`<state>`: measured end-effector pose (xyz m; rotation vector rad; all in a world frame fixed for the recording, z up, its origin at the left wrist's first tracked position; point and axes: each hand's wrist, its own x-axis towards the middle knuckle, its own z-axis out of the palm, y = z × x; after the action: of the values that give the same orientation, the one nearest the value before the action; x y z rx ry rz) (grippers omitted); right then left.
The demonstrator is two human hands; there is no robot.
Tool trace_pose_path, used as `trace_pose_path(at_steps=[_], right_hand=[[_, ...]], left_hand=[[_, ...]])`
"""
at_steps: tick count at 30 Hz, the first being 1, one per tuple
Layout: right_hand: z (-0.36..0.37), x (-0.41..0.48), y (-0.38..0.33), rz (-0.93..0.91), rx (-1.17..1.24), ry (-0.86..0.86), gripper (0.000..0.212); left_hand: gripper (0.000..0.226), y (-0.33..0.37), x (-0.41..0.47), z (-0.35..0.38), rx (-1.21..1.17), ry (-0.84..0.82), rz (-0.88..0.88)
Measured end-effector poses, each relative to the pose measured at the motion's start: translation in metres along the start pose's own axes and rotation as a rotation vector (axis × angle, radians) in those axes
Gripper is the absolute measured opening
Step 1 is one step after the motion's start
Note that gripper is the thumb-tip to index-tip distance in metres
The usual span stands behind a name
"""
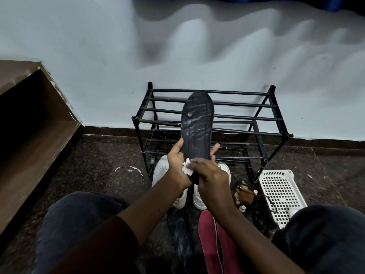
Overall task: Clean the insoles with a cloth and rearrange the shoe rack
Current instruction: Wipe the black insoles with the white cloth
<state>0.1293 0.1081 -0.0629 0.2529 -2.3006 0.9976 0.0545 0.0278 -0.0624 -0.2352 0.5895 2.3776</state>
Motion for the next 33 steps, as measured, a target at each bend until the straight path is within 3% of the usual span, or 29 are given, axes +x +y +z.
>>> trace_pose_path(at_steps=[4,10,14,20,27,33], right_hand=[[0.000,0.003,-0.003,-0.011,0.011,-0.014,0.029],[-0.007,-0.014,0.008,-0.015,-0.165,-0.091,0.034],[-0.006,0.009,0.015,0.064,-0.266,-0.072,0.033],[0.001,0.023,0.013,0.230,-0.212,0.032,0.022],[0.001,-0.021,-0.007,0.185,-0.168,-0.071,0.032],[-0.005,0.000,0.002,0.142,-0.231,-0.075,0.020]], left_hand=[[0.066,0.004,0.000,0.001,-0.016,-0.025,0.022],[0.065,0.009,-0.002,0.002,0.016,-0.006,0.059],[0.066,0.005,-0.001,0.005,0.073,0.034,0.048],[0.067,0.004,-0.001,0.002,0.123,0.056,0.026],[0.066,0.005,-0.003,0.000,0.053,0.029,0.059],[0.066,0.003,-0.002,0.002,0.086,0.042,0.051]])
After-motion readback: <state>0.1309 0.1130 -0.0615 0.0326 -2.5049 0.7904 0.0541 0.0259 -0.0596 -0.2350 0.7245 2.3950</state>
